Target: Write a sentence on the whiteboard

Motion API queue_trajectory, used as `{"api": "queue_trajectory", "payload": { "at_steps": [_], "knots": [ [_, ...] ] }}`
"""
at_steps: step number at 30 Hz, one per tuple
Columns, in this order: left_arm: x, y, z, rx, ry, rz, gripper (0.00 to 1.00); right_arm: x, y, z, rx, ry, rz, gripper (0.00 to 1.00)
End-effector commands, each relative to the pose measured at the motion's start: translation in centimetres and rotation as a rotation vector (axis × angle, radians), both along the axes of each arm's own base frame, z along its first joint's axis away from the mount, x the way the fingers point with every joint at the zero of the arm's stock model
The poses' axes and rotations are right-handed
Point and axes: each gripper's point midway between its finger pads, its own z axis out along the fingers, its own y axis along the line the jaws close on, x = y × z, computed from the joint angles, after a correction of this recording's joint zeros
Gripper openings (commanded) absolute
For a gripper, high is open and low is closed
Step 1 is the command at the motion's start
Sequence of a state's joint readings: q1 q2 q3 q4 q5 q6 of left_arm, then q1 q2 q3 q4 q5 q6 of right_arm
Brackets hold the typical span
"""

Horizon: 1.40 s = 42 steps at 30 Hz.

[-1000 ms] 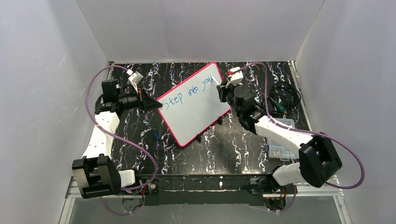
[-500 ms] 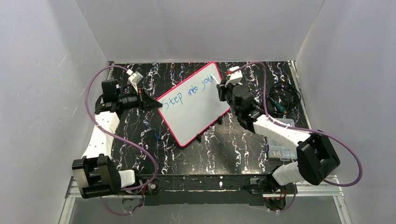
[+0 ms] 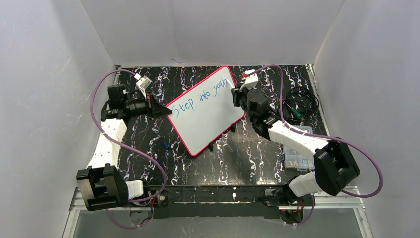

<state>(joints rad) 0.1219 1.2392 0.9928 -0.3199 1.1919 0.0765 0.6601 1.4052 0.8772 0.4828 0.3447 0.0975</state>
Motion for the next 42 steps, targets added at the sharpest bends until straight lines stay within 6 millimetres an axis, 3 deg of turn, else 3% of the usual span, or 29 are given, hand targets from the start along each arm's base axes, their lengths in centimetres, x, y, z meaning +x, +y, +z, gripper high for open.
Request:
{"api": "queue_trajectory", "payload": {
  "at_steps": [1,7,13,21,30,35,42],
  "knots": [
    [-1.6,-1.0,1.2,-0.019,-0.04,-0.072,0.0,0.2,0.1,3.3,0.044,-0.072,0.009,0.01],
    [-1.6,-1.0,1.3,-0.016,-0.042,-0.069,0.0,-1.7,-1.2,5.4,0.075,-0.089,0.009,0.01],
    [-1.7,-1.1,1.6,-0.023,-0.046,-0.075,0.0,-6.1,-2.6,6.2,0.163,-0.098,0.083,0.01],
    [-1.8,-1.2,1.8,-0.026,-0.053,-0.079,0.0,-12.7,2.0,4.7,0.161,0.009,0.449,0.01],
    [-1.8,-1.1,1.8,-0.021,-0.057,-0.072,0.0,-19.6,7.7,2.6,0.2,0.095,0.687,0.01],
    [-1.8,-1.1,1.8,-0.02,-0.057,-0.072,0.0,-21.3,10.1,1.4,0.174,0.11,0.738,0.01],
    [-1.9,-1.1,1.9,-0.02,-0.062,-0.071,0.0,-21.7,12.1,0.0,0.141,0.123,0.751,0.01]
  ]
}}
